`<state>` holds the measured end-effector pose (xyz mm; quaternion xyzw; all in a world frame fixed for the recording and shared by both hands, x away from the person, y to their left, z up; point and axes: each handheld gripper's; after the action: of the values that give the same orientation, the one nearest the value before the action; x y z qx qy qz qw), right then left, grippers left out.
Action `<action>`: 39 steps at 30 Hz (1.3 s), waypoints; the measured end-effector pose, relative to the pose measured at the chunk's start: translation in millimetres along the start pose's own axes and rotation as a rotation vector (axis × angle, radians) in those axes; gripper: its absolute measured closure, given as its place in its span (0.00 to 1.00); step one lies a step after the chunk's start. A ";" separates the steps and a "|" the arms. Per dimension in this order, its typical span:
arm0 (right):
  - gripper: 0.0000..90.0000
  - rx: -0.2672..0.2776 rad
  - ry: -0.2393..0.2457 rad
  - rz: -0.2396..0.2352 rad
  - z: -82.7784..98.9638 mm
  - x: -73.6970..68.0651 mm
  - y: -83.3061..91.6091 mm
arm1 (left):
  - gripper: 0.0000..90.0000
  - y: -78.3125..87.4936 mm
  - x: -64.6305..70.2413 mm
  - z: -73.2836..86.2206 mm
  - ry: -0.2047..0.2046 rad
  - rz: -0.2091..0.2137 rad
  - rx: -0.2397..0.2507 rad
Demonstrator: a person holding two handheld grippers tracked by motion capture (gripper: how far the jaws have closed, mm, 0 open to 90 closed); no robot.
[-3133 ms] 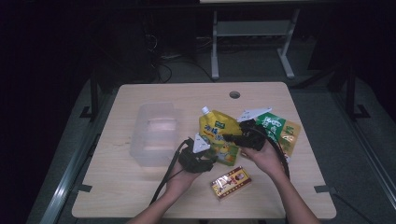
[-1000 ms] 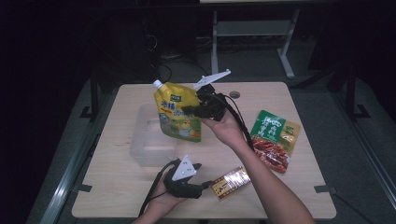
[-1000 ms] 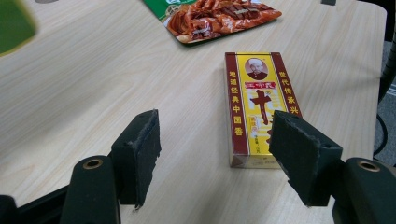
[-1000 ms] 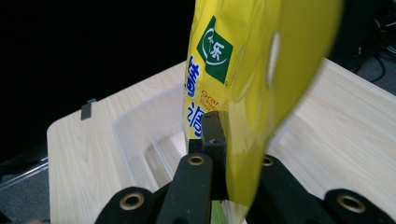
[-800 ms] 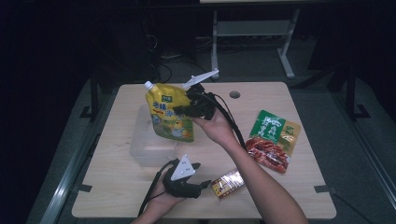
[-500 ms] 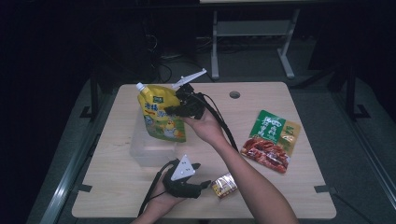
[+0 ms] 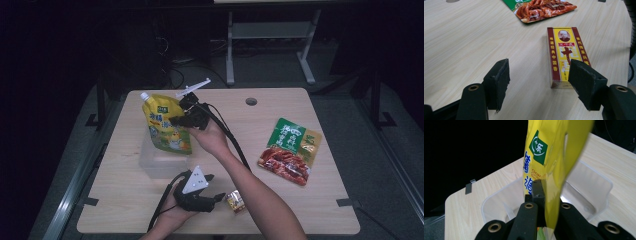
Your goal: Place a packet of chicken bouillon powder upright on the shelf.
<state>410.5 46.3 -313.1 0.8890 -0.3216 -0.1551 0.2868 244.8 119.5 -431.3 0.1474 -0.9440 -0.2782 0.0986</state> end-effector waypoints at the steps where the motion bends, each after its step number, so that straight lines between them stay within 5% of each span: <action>1: 1.00 -0.001 0.001 0.001 0.3 -0.9 -2.0 | 0.37 -0.1 0.4 0.1 0.004 -0.001 0.004; 26: 1.00 0.002 -0.078 -0.008 8.9 -3.6 -22.8 | 0.37 -0.8 0.5 1.7 0.011 0.004 0.008; 39: 0.99 -0.041 -0.017 0.012 23.4 -13.7 -40.3 | 0.37 0.3 0.0 1.7 0.015 0.004 0.008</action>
<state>409.1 71.1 -354.8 0.8796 -0.3260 -0.1676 0.3030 244.2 120.5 -432.6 0.1480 -0.9446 -0.2734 0.1054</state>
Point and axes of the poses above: each handheld gripper's, and its own axes: y roughly backward along the jaws, z roughly out of its underside, x roughly to its right, and after that the axes turned 13 degrees about z, right-handed
